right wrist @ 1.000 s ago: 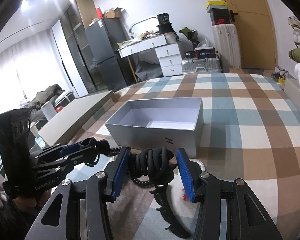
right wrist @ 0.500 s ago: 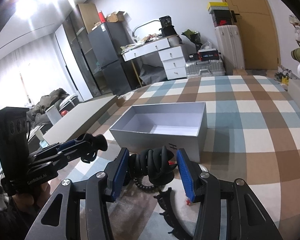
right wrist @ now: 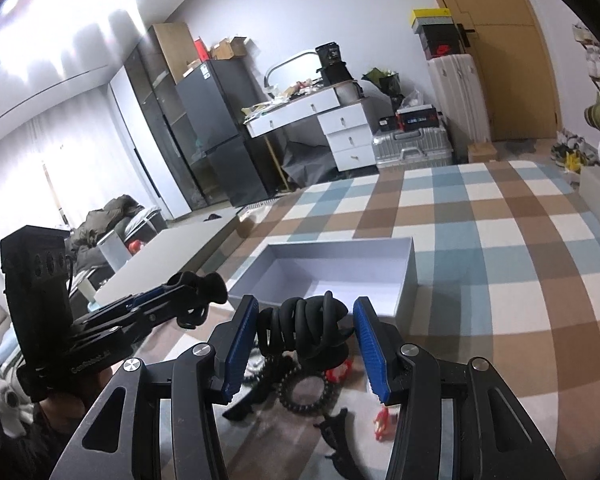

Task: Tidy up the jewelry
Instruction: 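Lift both held black claw clips and carry them into the grey box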

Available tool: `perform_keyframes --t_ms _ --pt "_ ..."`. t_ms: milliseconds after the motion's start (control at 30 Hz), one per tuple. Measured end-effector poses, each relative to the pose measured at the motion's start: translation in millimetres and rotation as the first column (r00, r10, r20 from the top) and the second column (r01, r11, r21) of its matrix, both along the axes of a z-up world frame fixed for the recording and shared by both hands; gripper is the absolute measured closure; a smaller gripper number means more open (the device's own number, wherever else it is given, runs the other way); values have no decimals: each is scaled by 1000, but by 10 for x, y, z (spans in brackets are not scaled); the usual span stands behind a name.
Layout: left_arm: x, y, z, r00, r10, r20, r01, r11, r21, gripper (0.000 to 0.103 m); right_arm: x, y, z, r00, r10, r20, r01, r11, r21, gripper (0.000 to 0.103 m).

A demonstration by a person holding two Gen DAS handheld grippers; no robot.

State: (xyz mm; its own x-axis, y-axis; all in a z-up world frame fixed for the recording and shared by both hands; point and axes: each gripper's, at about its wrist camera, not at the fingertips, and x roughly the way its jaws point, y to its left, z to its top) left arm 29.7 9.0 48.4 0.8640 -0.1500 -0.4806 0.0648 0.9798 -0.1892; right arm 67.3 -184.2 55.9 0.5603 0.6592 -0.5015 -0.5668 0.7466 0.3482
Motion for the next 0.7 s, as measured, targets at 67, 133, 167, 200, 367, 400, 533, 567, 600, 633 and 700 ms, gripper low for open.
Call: perform_keyframes --t_ms 67,133,167,200,367,400,533,567,600,633,700 --pt "69 9 14 1000 6 -1 -6 1000 -3 77 39 38 26 1000 2 4 -2 1000 -1 55" --pt "131 12 23 1000 10 1 -10 1000 -1 77 81 60 40 1000 3 1 -3 1000 3 55" --pt "150 9 23 1000 8 2 -8 1000 2 77 105 68 44 1000 4 -3 -4 1000 7 55" --pt "171 6 24 1000 8 5 -8 1000 4 77 134 78 46 1000 4 -6 -4 1000 8 55" --pt "295 1 -16 1000 13 -11 -13 1000 5 77 294 103 27 1000 -13 -26 13 1000 13 55" --pt "306 -4 -23 1000 14 -16 -14 1000 7 77 314 100 20 999 -15 -34 16 1000 19 55" --pt "343 -1 -51 999 27 -26 -26 999 21 77 387 117 -17 998 -21 -57 22 999 24 55" --pt "360 -6 -52 999 27 -28 -26 999 22 77 410 126 -31 998 -23 -63 24 999 24 55" --pt "376 -5 -60 999 28 -31 -27 999 22 77 427 135 -44 998 -24 -66 26 999 23 55" --pt "394 -10 -64 999 30 -34 -29 999 21 77 451 145 -58 997 -22 -72 24 999 23 55" --pt "434 -21 -78 999 29 -40 -28 999 20 77 483 149 -75 997 -29 -78 31 999 25 55"
